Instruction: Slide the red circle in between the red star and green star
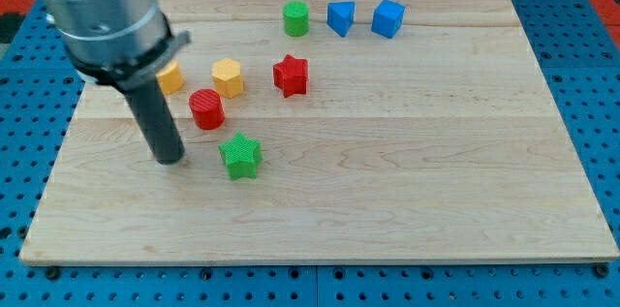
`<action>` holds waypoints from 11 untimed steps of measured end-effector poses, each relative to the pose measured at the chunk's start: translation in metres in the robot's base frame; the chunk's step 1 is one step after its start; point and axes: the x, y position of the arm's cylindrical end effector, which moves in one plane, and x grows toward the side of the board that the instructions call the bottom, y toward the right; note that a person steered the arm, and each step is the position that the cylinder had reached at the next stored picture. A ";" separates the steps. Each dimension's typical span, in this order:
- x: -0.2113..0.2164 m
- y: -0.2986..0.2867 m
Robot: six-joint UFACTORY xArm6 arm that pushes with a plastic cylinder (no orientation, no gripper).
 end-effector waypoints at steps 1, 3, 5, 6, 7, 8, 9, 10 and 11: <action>-0.014 0.084; 0.031 0.123; -0.059 0.149; -0.065 0.110; -0.072 0.072; -0.080 0.026; -0.060 -0.033; -0.037 -0.037; -0.024 0.066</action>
